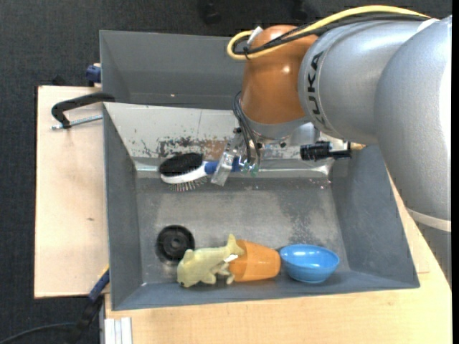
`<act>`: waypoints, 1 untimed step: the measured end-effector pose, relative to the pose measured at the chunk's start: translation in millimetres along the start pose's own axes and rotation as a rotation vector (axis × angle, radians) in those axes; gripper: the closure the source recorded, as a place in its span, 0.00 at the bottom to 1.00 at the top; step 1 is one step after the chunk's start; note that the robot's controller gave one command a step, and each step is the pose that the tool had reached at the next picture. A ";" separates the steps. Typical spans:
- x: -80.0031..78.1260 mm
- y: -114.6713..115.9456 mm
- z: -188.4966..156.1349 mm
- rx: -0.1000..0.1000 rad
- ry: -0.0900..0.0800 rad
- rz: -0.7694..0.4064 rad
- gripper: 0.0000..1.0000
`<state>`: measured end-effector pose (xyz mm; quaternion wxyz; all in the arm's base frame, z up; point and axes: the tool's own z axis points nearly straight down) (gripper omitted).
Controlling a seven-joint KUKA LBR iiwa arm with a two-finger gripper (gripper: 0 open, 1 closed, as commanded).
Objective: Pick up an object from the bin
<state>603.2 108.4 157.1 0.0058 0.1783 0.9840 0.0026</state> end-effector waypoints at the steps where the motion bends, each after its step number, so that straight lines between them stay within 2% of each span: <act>1: 4.2 -1.6 -80.5 0.000 0.000 -0.002 1.00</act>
Offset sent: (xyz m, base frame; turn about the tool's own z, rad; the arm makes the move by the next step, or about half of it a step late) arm -0.0076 -0.0012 0.0745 0.0000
